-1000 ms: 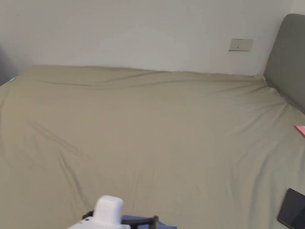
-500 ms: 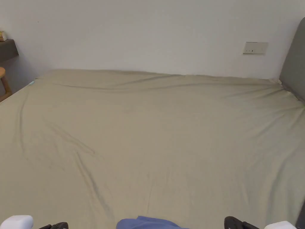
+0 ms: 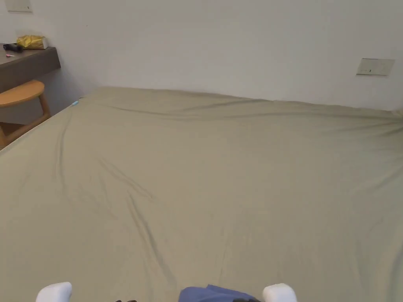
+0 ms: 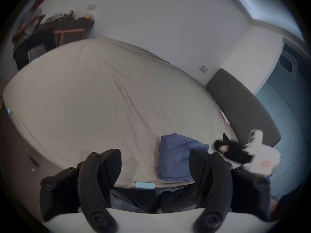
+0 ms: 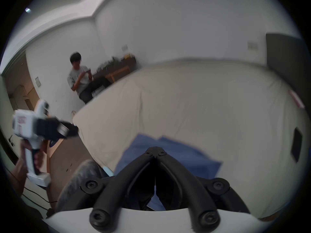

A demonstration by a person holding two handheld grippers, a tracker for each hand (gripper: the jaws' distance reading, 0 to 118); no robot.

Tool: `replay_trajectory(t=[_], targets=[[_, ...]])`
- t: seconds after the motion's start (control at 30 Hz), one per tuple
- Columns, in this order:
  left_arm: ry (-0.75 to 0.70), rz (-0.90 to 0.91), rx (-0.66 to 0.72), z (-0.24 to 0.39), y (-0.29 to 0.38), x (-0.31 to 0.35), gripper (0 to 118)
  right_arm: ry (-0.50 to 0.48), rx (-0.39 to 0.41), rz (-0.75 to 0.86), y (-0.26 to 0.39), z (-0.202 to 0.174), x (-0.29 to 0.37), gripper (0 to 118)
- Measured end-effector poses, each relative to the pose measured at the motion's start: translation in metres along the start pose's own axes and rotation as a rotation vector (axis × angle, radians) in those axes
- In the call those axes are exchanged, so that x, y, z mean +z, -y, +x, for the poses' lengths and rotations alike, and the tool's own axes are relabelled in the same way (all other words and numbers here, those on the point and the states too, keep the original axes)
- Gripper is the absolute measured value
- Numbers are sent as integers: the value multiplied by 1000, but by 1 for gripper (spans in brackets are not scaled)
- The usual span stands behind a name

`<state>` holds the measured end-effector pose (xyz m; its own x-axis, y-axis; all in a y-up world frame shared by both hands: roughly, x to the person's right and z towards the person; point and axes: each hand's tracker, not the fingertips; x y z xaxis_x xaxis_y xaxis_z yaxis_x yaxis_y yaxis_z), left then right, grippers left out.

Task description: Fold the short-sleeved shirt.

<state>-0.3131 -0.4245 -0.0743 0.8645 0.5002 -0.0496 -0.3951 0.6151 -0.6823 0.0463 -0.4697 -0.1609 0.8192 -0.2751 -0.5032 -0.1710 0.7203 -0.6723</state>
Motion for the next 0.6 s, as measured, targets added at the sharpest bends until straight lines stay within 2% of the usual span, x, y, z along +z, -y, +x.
replay_trajectory(t=[0.03, 0.1, 0.13, 0.2, 0.3, 0.47, 0.6], targets=[[-16, -18, 7, -2, 0, -2, 92, 11, -3, -60, 9, 2, -20, 1], [-24, -27, -11, -4, -1, -6, 92, 108, 29, -212, 27, 1, -55, 1], [-25, -33, -17, -6, -1, -10, 92, 122, 39, -239, 33, 1, -62, 1], [-8, -77, -27, -8, -4, -20, 93, 97, 47, -115, 34, -2, -53, 1], [88, -161, 0, -11, -8, -48, 94, 65, 37, -141, 31, 8, -49, 1], [253, -307, 101, -7, -10, -122, 97, -38, -91, -114, 37, 33, -47, 1], [395, -438, 171, -3, 7, -176, 97, -41, -100, -110, 39, 36, -44, 2]])
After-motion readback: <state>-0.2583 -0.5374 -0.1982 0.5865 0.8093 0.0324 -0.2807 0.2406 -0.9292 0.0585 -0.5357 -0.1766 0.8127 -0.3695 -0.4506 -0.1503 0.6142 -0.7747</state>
